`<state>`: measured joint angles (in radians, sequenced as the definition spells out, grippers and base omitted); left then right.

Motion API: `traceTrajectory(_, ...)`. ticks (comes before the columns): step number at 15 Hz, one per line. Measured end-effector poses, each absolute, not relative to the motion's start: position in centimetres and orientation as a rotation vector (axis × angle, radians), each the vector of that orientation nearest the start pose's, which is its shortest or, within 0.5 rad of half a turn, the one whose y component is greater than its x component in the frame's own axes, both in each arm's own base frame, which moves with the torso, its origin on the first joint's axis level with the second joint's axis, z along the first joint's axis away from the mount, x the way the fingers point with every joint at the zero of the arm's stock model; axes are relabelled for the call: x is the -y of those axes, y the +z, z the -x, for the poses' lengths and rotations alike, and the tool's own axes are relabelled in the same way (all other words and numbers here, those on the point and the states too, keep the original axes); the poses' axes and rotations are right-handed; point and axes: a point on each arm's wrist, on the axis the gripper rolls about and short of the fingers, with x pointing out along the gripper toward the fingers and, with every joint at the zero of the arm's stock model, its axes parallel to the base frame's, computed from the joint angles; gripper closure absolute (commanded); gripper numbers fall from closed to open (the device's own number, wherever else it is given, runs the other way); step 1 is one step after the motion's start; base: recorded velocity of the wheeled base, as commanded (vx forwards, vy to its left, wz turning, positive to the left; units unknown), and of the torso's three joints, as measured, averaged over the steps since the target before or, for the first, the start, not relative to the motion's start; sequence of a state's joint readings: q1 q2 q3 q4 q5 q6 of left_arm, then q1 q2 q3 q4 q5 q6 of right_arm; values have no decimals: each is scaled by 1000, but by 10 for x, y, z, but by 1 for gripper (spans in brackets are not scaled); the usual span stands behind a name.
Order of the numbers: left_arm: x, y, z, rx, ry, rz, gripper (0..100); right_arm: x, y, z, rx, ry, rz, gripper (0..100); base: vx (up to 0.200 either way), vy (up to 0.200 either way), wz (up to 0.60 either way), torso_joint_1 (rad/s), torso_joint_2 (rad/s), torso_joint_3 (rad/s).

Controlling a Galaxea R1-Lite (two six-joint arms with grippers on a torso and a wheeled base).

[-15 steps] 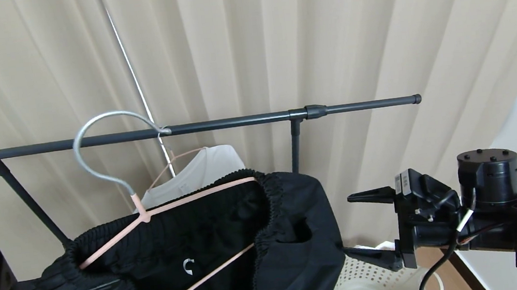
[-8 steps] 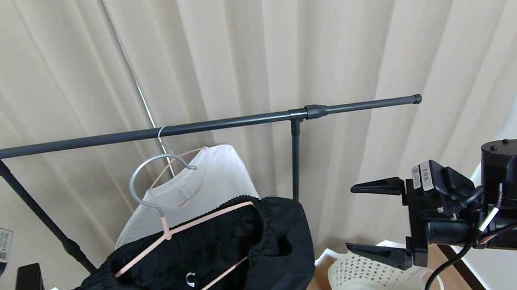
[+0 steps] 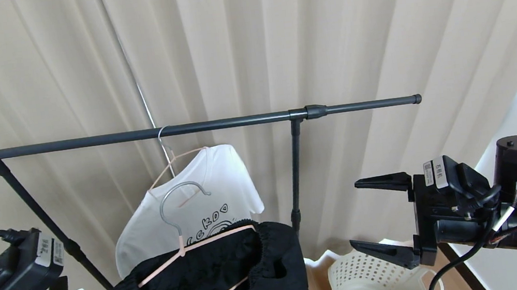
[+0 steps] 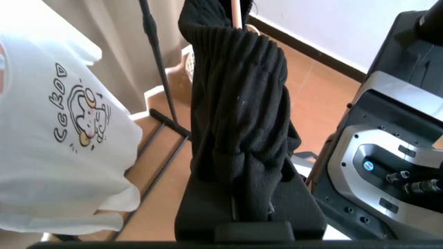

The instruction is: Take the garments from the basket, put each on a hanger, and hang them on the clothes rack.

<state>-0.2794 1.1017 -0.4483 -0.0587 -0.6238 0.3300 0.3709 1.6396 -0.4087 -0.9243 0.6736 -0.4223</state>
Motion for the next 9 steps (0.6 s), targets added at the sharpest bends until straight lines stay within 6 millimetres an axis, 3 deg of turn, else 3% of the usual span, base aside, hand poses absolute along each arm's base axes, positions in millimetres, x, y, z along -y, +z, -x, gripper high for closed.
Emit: traceTrajectory(9,59,152,-163,-500,-884,-145,100,-101,132,-222,-89,1068,337,0,0,0,0,0,0,0)
